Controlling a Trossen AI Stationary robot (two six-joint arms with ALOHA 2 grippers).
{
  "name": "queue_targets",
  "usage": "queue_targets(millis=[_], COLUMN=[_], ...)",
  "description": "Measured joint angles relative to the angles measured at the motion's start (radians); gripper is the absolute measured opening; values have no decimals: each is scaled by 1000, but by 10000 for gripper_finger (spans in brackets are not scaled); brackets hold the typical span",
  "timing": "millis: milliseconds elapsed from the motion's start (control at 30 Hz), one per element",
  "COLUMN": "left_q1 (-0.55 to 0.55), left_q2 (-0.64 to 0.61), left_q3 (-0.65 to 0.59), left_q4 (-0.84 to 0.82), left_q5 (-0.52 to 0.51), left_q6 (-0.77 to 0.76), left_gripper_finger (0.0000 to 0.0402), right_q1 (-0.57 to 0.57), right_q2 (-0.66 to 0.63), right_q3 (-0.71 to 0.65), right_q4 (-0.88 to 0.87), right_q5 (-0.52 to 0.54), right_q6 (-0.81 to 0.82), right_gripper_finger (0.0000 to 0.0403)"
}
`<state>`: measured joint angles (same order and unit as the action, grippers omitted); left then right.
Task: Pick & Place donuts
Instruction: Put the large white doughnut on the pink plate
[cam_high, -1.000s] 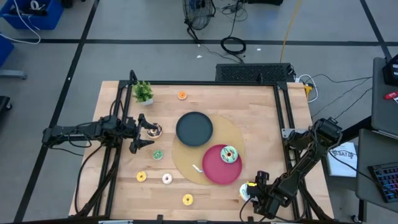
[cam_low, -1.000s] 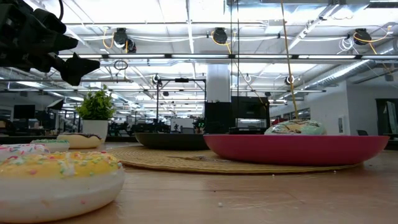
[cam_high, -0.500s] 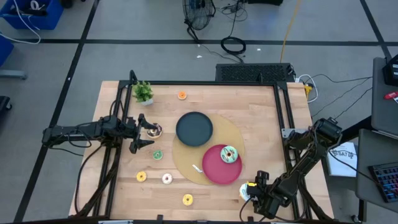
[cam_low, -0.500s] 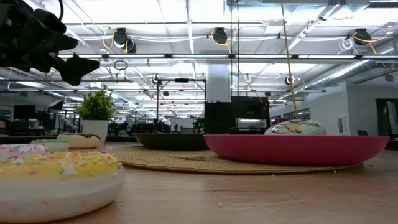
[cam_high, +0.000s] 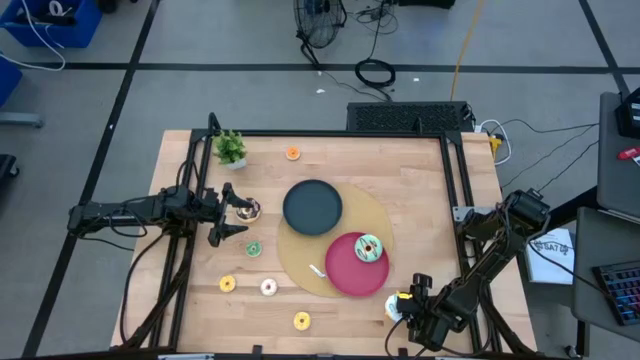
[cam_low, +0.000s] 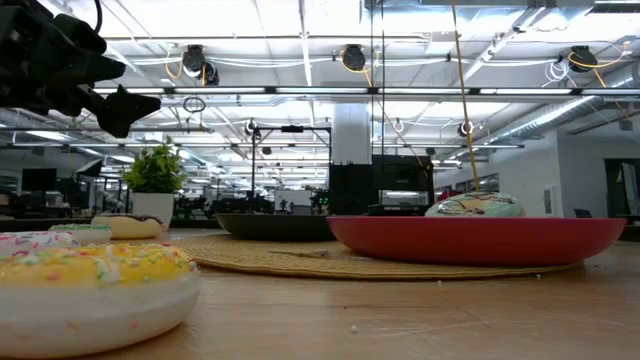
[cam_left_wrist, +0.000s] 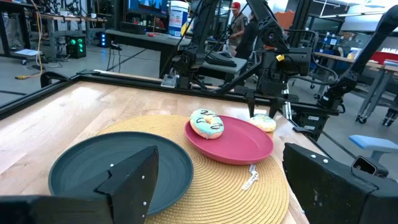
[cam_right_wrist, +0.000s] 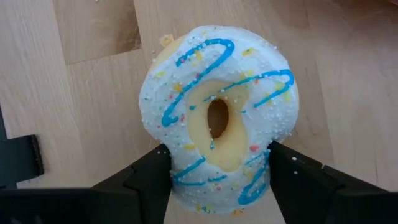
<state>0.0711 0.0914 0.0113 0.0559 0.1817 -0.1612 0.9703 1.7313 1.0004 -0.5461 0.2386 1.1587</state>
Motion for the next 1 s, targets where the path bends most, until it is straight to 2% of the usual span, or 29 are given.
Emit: queue_targets(millis=[667,1000], left_q1=[0,0], left_q2=[0,0], left_q3=[0,0], left_q4=[0,0], left_q5=[0,0], left_q6=[0,0], left_gripper_finger=[335,335], right_q1=[0,0], right_q2=[0,1], right_q3=[0,0], right_q4=[4,4], right_q5=[-1,-8], right_q6=[-30,-274], right_gripper_finger=[233,233])
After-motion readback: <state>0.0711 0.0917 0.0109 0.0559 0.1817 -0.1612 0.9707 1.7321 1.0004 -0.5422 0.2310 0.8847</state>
